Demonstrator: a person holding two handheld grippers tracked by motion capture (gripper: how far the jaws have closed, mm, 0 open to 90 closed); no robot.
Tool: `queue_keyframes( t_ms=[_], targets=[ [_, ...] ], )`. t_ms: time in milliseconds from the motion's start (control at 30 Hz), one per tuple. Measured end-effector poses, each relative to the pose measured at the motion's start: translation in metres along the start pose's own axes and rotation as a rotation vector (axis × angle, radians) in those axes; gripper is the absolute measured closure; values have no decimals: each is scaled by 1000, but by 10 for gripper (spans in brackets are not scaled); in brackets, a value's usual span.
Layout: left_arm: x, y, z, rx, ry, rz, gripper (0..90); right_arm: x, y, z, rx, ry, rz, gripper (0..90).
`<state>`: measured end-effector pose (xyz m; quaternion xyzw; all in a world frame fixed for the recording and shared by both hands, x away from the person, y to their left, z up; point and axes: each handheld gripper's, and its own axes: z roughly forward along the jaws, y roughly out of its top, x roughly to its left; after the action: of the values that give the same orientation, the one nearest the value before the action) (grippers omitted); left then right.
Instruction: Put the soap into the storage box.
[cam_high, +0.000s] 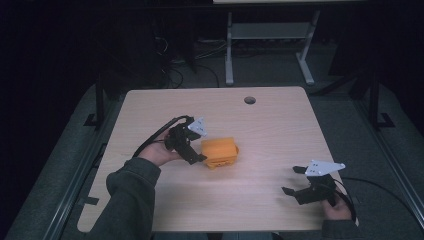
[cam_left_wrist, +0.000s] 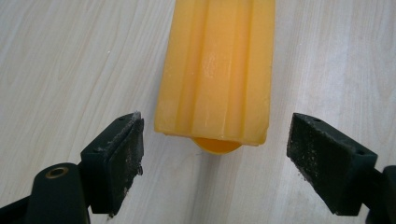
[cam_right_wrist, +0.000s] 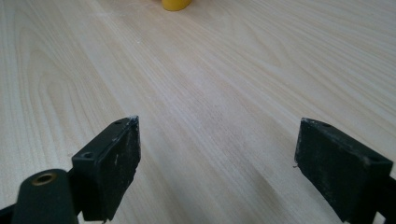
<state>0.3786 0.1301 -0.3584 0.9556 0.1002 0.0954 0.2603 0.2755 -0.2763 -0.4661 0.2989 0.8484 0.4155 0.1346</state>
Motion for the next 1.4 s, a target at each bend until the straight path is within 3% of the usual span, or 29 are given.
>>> queue_keyframes(
  t_ms=[367, 667, 867, 1233, 1400],
  targets=[
    [-1, -11, -4, -7, -2, -30, 183, -1, 0, 0, 4, -6, 0, 137],
    [-4, -16, -10, -19, 3, -32, 184, -2, -1, -1, -2, -14, -1, 137],
    [-5, -23, -10, -33, -11, -60, 188, -2, -1, -3, -3, -21, 3, 137],
    [-11, -29, -14, -29, -12, -57, 189, -2, -1, -4, -8, -33, 8, 137],
    [-14, -37, -14, -41, -24, -85, 190, -2, -1, -4, -7, -35, 7, 137]
  ],
)
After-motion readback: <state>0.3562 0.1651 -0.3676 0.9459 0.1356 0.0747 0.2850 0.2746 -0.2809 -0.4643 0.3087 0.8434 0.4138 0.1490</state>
